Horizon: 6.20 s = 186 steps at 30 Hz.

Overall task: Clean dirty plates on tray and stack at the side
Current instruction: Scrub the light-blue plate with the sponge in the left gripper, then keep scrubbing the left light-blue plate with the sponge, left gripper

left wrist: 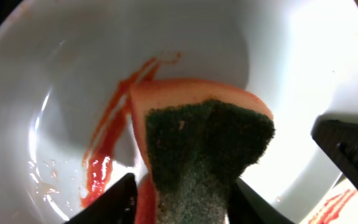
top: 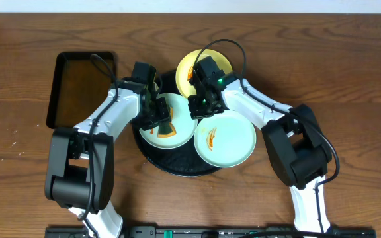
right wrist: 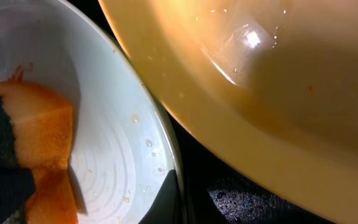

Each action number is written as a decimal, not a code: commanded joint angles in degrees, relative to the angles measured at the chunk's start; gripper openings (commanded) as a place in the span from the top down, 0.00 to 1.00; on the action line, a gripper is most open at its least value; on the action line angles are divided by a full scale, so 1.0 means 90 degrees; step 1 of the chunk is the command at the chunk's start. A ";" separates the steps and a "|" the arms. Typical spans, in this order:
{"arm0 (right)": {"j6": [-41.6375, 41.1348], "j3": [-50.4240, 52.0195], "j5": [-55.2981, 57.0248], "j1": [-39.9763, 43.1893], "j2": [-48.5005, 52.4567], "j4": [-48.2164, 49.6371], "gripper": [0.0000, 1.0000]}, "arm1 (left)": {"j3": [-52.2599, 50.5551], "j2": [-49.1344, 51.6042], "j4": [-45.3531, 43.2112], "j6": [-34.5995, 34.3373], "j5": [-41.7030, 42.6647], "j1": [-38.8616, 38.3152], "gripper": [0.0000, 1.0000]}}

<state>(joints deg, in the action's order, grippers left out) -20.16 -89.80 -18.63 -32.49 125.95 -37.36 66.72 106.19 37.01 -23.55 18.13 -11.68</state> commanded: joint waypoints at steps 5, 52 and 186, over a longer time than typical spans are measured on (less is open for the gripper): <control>0.0177 0.0117 0.0165 -0.0163 0.0083 0.0068 0.99 | -0.0017 -0.0168 -0.0002 0.0090 0.0078 -0.0005 0.59; 0.0175 0.0117 0.0189 -0.0175 0.0083 0.0058 0.99 | -0.0726 -0.0095 -0.0838 0.0372 -0.0593 -0.0425 0.87; 0.0219 0.0114 0.0214 -0.0175 0.0083 0.0041 0.99 | -0.0272 -0.0690 0.0153 -0.0253 -0.2356 -0.0355 0.92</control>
<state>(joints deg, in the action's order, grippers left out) -18.83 -89.80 -18.24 -33.41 125.95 -36.56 64.75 100.36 38.83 -25.52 -10.55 -14.96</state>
